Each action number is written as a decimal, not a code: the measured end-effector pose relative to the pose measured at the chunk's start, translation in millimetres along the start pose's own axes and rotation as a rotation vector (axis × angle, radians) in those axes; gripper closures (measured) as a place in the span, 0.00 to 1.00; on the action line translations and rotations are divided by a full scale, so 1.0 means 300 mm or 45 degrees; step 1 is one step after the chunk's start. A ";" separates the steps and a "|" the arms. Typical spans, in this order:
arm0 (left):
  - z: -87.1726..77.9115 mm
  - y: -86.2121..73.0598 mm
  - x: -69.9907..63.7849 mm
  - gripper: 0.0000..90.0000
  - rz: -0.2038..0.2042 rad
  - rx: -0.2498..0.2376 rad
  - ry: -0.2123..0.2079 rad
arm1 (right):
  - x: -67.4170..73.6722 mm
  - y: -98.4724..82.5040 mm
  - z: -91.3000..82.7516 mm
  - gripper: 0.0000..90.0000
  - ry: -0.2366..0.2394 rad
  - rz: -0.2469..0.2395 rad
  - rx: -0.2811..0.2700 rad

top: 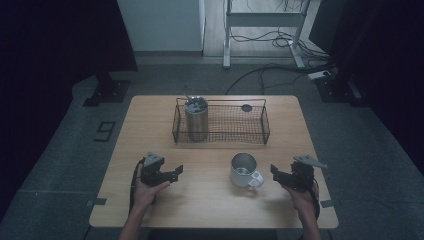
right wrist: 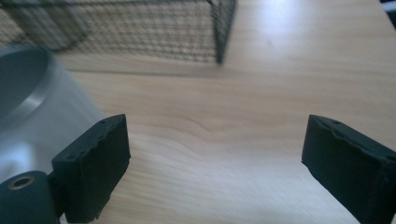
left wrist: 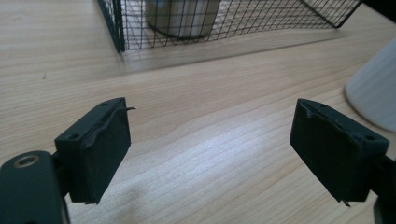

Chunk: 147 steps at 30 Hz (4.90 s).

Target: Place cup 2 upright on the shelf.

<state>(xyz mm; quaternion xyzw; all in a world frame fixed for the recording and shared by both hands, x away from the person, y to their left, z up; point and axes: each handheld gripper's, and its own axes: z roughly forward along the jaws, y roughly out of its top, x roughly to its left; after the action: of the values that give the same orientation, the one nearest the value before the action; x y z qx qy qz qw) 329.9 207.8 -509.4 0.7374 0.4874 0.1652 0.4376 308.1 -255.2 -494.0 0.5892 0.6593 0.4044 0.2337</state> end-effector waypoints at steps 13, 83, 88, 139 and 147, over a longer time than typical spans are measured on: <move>-0.007 0.012 -0.023 0.14 0.041 0.000 0.008 | 0.105 0.092 -0.020 0.07 0.163 -0.065 -0.064; 0.044 -0.035 -0.073 0.14 0.142 0.121 0.016 | 0.325 -0.004 0.147 0.06 0.277 -0.331 0.098; 0.042 -0.035 -0.070 0.14 0.137 0.123 0.021 | 0.333 -0.003 0.140 0.07 0.250 -0.380 0.078; 0.016 -0.026 -0.088 0.16 0.104 0.110 -0.008 | 0.355 0.250 0.084 0.08 0.266 -0.249 -0.087; 0.020 -0.030 -0.096 0.16 0.124 0.105 0.006 | 0.362 0.302 0.088 0.08 0.279 -0.249 -0.092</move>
<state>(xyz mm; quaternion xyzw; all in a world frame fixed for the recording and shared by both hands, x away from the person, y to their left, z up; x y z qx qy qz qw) 315.4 181.3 -514.8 0.7772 0.4583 0.1678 0.3972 360.9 -145.5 -417.3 0.4656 0.7202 0.4650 0.2198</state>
